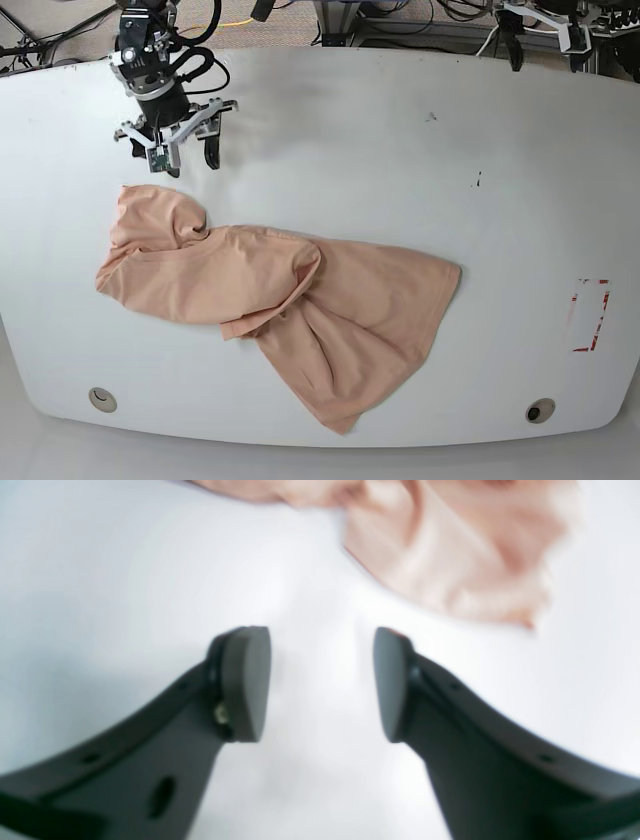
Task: Fold the T-shirt properly
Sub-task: 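Lower the right gripper onto the bunched shirt and pinch the fabric, then lower the left gripper to the shirt's hem edge and grasp it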
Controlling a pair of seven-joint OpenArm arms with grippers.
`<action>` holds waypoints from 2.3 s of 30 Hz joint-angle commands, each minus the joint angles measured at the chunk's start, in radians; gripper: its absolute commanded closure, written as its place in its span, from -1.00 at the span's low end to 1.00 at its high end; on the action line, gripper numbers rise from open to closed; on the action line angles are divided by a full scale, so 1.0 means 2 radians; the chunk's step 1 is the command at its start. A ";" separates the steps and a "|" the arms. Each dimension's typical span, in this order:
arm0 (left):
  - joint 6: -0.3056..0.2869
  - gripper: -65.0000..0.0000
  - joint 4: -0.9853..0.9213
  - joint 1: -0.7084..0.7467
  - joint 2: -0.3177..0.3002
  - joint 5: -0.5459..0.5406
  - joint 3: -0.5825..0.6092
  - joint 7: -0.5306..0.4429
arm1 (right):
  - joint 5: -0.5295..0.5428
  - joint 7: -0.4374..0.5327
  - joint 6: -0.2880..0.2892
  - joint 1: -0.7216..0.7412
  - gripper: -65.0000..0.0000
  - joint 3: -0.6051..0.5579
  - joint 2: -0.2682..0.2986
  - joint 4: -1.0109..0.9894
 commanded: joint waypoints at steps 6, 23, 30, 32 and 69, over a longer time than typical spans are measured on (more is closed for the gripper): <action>-0.002 -0.78 0.004 -0.019 -0.003 0.000 -0.003 -0.011 | -0.004 -0.075 -0.003 0.102 -0.34 -0.057 0.043 0.005; -0.002 -0.78 0.004 -0.113 -0.001 0.089 -0.003 0.055 | -0.005 -0.114 0.067 0.253 -0.34 -0.191 0.108 -0.144; -0.002 -0.78 0.004 -0.134 -0.001 0.090 -0.003 0.055 | -0.005 -0.065 0.067 0.284 -0.33 -0.227 0.117 -0.216; -0.002 -0.78 0.005 -0.137 -0.002 0.090 -0.003 0.055 | -0.005 -0.056 0.067 0.289 -0.33 -0.228 0.122 -0.231; -0.002 -0.78 0.008 -0.291 -0.004 0.090 0.040 0.198 | -0.005 -0.054 0.066 0.285 0.73 -0.223 0.126 -0.195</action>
